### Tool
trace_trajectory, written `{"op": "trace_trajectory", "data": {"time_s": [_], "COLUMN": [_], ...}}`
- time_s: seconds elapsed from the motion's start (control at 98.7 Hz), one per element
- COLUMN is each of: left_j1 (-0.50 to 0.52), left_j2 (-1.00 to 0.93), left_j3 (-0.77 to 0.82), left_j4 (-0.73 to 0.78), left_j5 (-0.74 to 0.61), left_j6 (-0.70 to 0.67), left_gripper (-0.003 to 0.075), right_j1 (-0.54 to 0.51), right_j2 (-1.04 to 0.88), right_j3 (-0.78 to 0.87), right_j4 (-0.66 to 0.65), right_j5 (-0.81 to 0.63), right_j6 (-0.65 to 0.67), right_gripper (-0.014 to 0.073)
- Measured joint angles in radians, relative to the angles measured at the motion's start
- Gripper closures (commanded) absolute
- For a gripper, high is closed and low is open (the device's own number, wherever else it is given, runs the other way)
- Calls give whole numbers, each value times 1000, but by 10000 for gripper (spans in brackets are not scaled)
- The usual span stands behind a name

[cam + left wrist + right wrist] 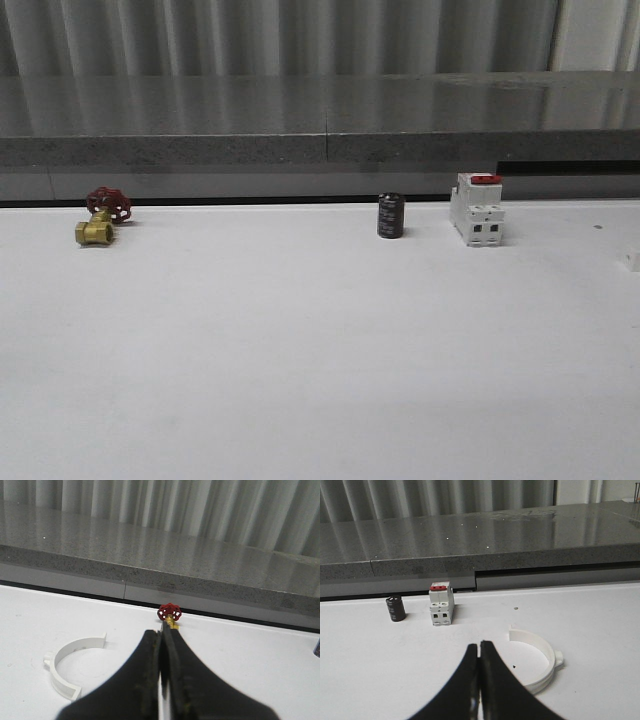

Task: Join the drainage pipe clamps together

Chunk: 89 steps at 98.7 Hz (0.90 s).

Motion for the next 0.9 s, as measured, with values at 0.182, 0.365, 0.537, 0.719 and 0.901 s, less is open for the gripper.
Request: {"op": "trace_trajectory", "data": {"time_s": [0.182,0.365,0.537,0.719,0.901], "left_j1": [0,0,0,0,0], "left_j2": [0,0,0,13,156], "left_j3": [0,0,-2,-106,-351], "left_j4": [0,0,0,-2,13], "left_j5": [0,0,3,89,287], "left_j6": [0,0,0,0,0], "left_gripper": [741,741,741,741,741], "right_j1": [0,0,0,0,0], "right_j2": [0,0,0,0,0], "right_j3": [0,0,0,0,0], "right_j4": [0,0,0,0,0], "right_j5": [0,0,0,0,0], "right_j6": [0,0,0,0,0], "right_gripper": [661,661,661,661,661]}}
